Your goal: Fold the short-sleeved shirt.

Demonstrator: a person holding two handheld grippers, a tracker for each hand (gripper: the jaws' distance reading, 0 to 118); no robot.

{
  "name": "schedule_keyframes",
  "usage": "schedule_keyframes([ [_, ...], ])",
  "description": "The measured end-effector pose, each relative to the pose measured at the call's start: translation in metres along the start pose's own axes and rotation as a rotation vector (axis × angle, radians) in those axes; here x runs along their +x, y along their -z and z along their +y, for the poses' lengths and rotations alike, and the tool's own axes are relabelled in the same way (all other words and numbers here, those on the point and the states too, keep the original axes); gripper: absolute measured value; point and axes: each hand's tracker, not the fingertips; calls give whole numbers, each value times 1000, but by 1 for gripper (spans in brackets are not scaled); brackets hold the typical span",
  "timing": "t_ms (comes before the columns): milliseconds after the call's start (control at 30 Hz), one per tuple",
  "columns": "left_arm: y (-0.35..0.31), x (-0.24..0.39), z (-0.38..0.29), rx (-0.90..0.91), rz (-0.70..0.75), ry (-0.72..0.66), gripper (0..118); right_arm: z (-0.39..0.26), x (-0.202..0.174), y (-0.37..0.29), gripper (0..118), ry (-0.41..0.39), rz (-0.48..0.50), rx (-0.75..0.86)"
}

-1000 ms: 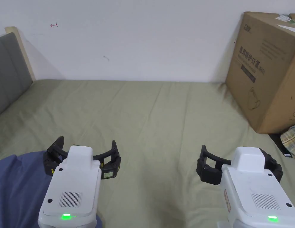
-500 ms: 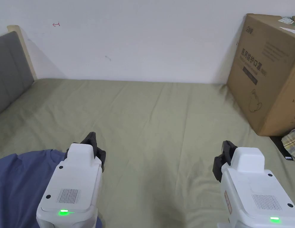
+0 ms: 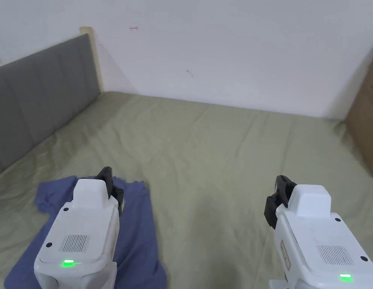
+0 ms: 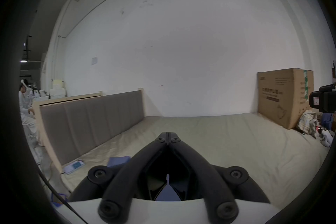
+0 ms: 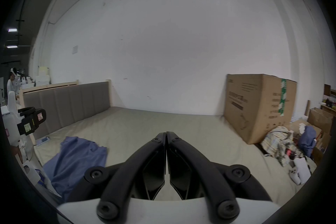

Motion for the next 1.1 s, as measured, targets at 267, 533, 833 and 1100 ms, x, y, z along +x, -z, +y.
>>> schedule_keyframes([
  [267,-31,-89,-4,-32,204,28,0,3,-84,30,0,14,208,3],
  [533,-57,-132,-8,-71,292,42,0,3,-135,37,0,27,321,-7],
  [833,-37,-143,-18,-166,240,-21,0,5,-135,39,0,8,337,-4],
  [1100,38,-127,-40,-405,63,-116,0,3,-107,50,0,-12,262,-7],
])
